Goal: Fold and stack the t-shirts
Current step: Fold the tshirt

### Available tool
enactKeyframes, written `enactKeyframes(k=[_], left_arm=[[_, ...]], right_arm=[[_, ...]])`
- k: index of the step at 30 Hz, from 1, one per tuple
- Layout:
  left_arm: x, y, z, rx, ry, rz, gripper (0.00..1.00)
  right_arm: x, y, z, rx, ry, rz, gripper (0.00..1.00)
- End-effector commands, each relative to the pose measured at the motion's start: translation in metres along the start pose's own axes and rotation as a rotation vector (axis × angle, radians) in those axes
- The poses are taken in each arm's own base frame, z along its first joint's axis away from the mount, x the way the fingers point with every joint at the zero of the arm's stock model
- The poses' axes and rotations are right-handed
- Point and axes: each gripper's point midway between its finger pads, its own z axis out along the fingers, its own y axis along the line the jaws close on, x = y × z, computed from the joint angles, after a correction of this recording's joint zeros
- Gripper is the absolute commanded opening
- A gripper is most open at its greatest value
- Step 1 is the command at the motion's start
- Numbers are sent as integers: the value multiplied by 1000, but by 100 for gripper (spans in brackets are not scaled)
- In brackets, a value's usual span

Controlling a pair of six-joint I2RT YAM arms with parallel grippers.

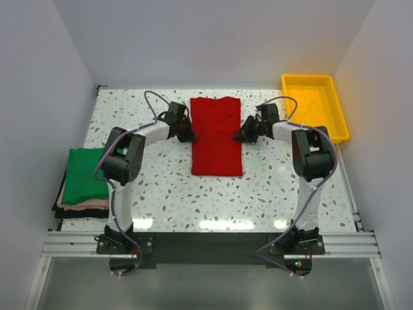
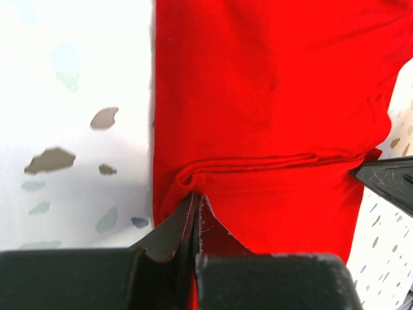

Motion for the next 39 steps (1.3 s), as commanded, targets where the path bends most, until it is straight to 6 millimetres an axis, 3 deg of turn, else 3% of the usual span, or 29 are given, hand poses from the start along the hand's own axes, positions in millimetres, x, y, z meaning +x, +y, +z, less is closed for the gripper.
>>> enactKeyframes(k=[1, 9, 12, 14, 16, 18, 21, 23, 26, 27, 28, 29, 30, 34, 35, 36, 38, 39], left_arm=[[17, 20, -10, -45, 17, -42, 0], [63, 28, -33, -59, 33, -65, 0], [97, 43, -44, -90, 62, -72, 0], [104, 37, -53, -65, 50, -74, 0], [124, 42, -57, -76, 78, -71, 0], [131, 45, -63, -78, 77, -70, 0], [129, 38, -71, -55, 67, -64, 0], [120, 36, -77, -63, 46, -50, 0], [101, 21, -85, -43, 15, -27, 2], [92, 13, -87, -28, -3, -24, 5], [87, 11, -89, -27, -8, -17, 7], [82, 10, -91, -26, -14, -18, 8], [74, 4, -93, -15, -27, -15, 8], [58, 5, -101, -12, -44, -13, 10], [51, 5, -106, -2, -58, -22, 10], [47, 7, -110, -3, -64, -25, 10], [36, 13, -121, -4, -90, -30, 10], [33, 16, -125, -5, -100, -30, 11]], right_arm=[[22, -24, -5, 92, 7, 18, 24], [63, -42, -30, 129, 31, 29, 23], [81, -47, -44, 137, 41, 7, 23], [90, -48, -50, 133, 52, -13, 23], [104, -50, -61, 134, 67, -35, 23], [117, -53, -68, 146, 88, -48, 24], [109, -39, -83, 140, 44, -107, 27], [90, -22, -93, 125, -27, -163, 32], [56, 22, -100, 53, -128, -264, 39], [40, 52, -101, 7, -179, -324, 40], [31, 64, -99, -7, -205, -374, 41], [30, 68, -83, -17, -177, -402, 41], [16, 101, -83, -70, -202, -459, 40], [0, 136, -39, -101, -165, -613, 39], [-10, 156, -38, -118, -172, -645, 38], [-3, 144, -10, -103, -120, -661, 38], [-9, 150, 4, -96, -106, -685, 38], [-3, 139, 21, -82, -70, -689, 38]])
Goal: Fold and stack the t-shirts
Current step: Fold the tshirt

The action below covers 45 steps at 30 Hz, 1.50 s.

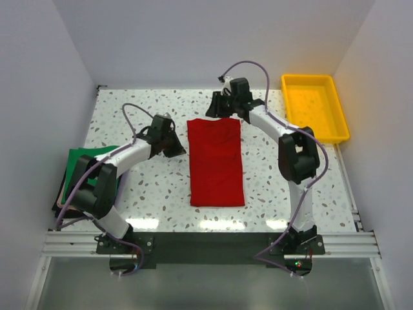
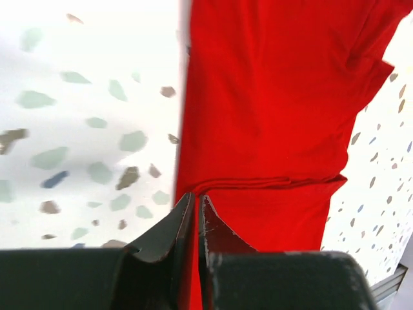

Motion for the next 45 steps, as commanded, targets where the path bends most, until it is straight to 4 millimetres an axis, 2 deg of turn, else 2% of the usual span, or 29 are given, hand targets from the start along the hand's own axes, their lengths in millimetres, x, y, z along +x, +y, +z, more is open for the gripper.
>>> enactKeyframes(k=[1, 2, 3, 7, 10, 17, 30, 40, 45], left_arm=[[-33, -3, -31, 27, -81, 26, 11], [-34, 0, -33, 26, -83, 25, 12], [-36, 1, -36, 28, -86, 25, 12], [-41, 5, -48, 50, -102, 25, 12], [-40, 7, -51, 47, -100, 35, 12], [-32, 17, -50, 41, -83, 39, 12], [-26, 23, -43, 40, -61, 43, 12], [-24, 26, -40, 35, -53, 44, 12], [-21, 28, -37, 35, -47, 44, 12]], right_arm=[[37, -15, 33, 4, 137, -73, 38], [34, -13, 36, -10, 140, -80, 38], [45, -15, 45, -21, 171, -86, 38], [57, -14, 58, 4, 194, -136, 40], [59, -13, 64, 17, 194, -159, 42], [49, -17, 71, 71, 139, -202, 46], [51, -21, 92, 99, 160, -235, 45], [63, -16, 98, 91, 178, -243, 38], [54, -11, 89, 99, 149, -241, 28]])
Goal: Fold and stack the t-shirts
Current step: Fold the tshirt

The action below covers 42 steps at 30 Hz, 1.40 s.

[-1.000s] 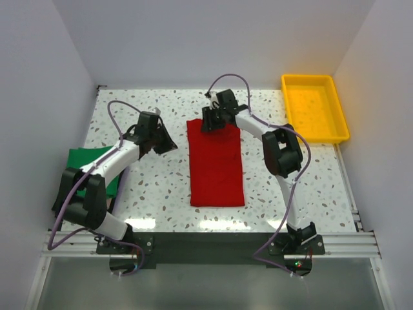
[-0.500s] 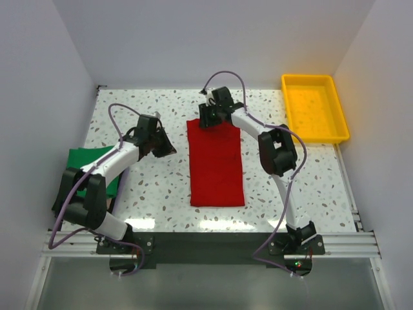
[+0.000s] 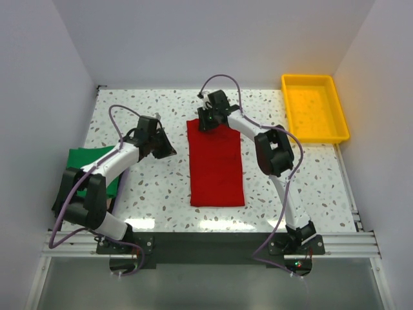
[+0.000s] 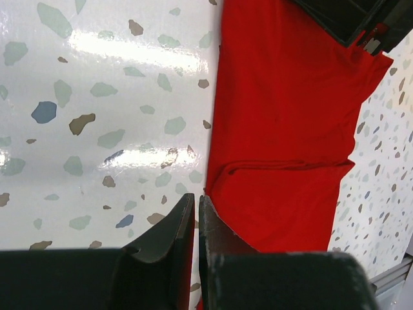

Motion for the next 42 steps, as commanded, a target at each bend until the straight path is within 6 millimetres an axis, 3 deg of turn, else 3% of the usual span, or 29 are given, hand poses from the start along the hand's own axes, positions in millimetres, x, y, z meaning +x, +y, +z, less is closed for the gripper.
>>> enactKeyframes(k=[1, 6, 14, 22, 34, 42], left_arm=[[-2, 0, 1, 22, -12, 24, 12], [-1, 2, 3, 19, -7, 20, 12], [1, 4, 4, 18, -2, 21, 12], [1, 5, 6, 19, 2, 25, 11], [3, 5, 8, 24, 14, 22, 11], [6, 5, 11, 31, 23, 14, 11]], right_arm=[[-25, 7, -19, 11, -73, -21, 26], [-39, 11, -39, 31, -124, -14, 18], [-56, 11, -72, 78, -196, 7, 13], [-52, -3, -88, 168, -186, 21, 11], [-17, -30, -78, 297, -94, 43, 10], [3, -38, -63, 311, -36, 65, 10]])
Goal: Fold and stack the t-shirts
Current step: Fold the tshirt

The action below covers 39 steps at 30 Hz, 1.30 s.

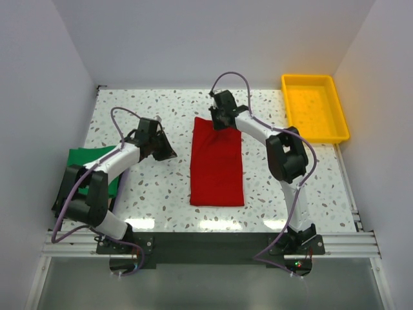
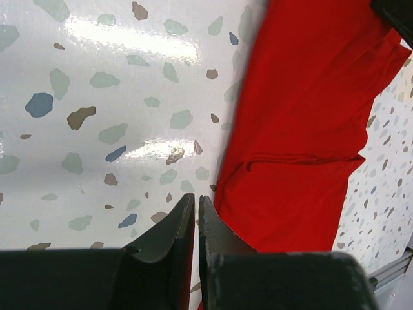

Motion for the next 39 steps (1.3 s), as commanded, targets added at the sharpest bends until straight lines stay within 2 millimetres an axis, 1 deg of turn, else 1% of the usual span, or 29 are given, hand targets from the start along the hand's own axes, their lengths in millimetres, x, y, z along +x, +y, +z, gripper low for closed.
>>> enactKeyframes(k=[1, 4, 5, 7, 8, 10, 11, 13, 14, 15, 16, 18, 19, 20, 21, 22, 23, 25, 26, 27, 28, 29, 30, 31, 33, 34, 35, 37, 39], left_arm=[[-5, -3, 3, 36, -20, 23, 11], [-9, -9, 5, 59, -24, 10, 12], [-10, -11, 8, 61, -21, -1, 12], [-21, -21, 10, 90, -41, -2, 12], [-23, -23, 15, 95, -37, -12, 12], [-35, -36, 18, 127, -58, -17, 12], [-41, -40, 24, 134, -60, -18, 12], [-49, -48, 30, 155, -69, -17, 12], [-47, -50, 38, 155, -56, -21, 13], [-56, -59, 39, 171, -70, -14, 13], [-57, -65, 42, 184, -72, -6, 13], [-66, -73, 53, 190, -78, -2, 13], [-68, -78, 56, 201, -79, 2, 13], [-68, -78, 63, 198, -73, -4, 13], [-75, -85, 64, 212, -89, 0, 13], [-78, -89, 67, 217, -95, 5, 13], [-82, -92, 75, 219, -96, 5, 13], [-82, -96, 83, 220, -83, 10, 13], [-82, -96, 93, 212, -73, 11, 13], [-81, -96, 98, 206, -68, 12, 13], [-77, -97, 103, 203, -55, 15, 13], [-75, -97, 112, 199, -45, 16, 13], [-73, -96, 116, 194, -41, 17, 13], [-68, -94, 124, 185, -27, 19, 13], [-66, -94, 131, 182, -17, 21, 13], [-59, -89, 138, 168, 4, 18, 13], [-59, -89, 141, 167, 9, 20, 13], [-54, -87, 145, 161, 20, 16, 13], [-52, -87, 146, 158, 22, 18, 13]], right_arm=[[5, -3, 6, 23, 11, 12, 10], [1, -2, 10, 14, 10, 16, 12], [5, -1, 14, 16, 22, 14, 12], [1, 0, 16, 14, 17, 17, 13], [1, 0, 18, 14, 15, 17, 17], [-3, 2, 20, 5, 8, 19, 19], [-1, 2, 23, 5, 16, 21, 22], [-8, 5, 22, -4, 4, 23, 24], [-10, 5, 22, -6, -2, 23, 27], [-12, 7, 22, -9, -11, 24, 28], [-14, 6, 22, -10, -14, 28, 28], [-21, 7, 18, -11, -29, 32, 29], [-23, 7, 17, -11, -36, 35, 30], [-25, 5, 16, -6, -38, 41, 32], [-27, 5, 13, -9, -45, 45, 33], [-30, 5, 11, -11, -53, 56, 34], [-33, 5, 9, -16, -56, 61, 36], [-39, 2, 3, -14, -67, 89, 38], [-40, 1, 2, -11, -71, 97, 39], [-41, -2, 1, -11, -76, 111, 40], [-42, -3, -2, -10, -82, 128, 40], [-48, -4, -9, -12, -101, 137, 42], [-45, -8, -11, 3, -99, 145, 43], [-47, -10, -15, 9, -107, 158, 46], [-49, -16, -27, 30, -122, 170, 48], [-49, -22, -31, 57, -130, 184, 49], [-51, -25, -38, 66, -139, 191, 49], [-49, -38, -53, 103, -153, 223, 50], [-41, -55, -67, 135, -147, 256, 50]])
